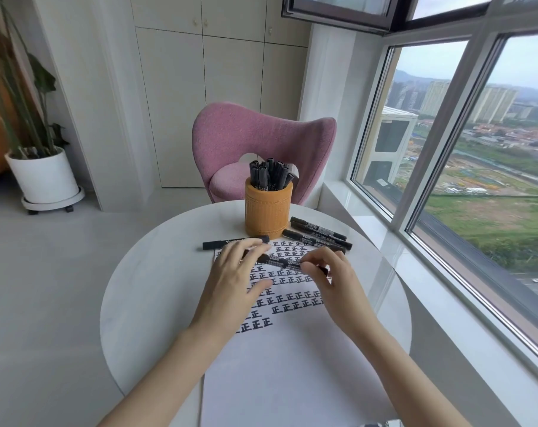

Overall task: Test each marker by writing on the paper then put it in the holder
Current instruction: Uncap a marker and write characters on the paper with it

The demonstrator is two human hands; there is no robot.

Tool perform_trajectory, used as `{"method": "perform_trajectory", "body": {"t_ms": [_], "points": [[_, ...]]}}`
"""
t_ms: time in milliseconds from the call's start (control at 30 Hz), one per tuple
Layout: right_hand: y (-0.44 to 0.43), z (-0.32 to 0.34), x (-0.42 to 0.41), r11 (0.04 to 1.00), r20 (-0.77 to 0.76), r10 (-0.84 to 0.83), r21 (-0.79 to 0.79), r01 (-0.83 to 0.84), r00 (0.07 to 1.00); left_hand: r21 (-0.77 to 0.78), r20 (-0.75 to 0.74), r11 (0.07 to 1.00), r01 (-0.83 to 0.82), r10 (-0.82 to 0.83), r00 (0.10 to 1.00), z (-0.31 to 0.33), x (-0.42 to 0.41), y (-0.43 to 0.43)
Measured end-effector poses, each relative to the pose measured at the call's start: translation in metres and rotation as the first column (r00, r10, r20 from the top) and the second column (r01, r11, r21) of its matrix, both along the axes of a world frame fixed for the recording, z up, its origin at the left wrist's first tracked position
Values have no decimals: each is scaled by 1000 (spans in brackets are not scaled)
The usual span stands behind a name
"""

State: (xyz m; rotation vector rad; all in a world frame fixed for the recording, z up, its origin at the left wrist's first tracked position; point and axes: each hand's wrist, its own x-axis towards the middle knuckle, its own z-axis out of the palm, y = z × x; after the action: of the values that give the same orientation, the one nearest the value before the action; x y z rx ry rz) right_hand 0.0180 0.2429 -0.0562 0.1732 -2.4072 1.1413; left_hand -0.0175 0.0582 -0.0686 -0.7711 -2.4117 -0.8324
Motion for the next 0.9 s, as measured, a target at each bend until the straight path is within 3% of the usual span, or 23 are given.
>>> {"method": "perform_trajectory", "body": {"t_ms": [100,167,267,333,667,900], "points": [[-5,4,7,995,17,38,-97,-37,999,2,-5,1000,-11,11,1000,5,4,-3],[-7,6,10,964,54,62,-264,-46,997,-37,15,999,6,-6,1000,6,9,-2],[-11,11,14,807,102,129,-589,-45,986,-43,112,998,42,-37,993,7,17,0],[-16,15,18,724,129,215,-686,-70,968,-18,152,997,72,-68,986,9,21,2],[-42,19,21,732,105,327,-656,-182,939,93,256,990,103,-123,959,14,29,-4],[-45,17,26,719,115,334,-673,-173,936,322,492,929,182,-328,806,11,30,-8]]}}
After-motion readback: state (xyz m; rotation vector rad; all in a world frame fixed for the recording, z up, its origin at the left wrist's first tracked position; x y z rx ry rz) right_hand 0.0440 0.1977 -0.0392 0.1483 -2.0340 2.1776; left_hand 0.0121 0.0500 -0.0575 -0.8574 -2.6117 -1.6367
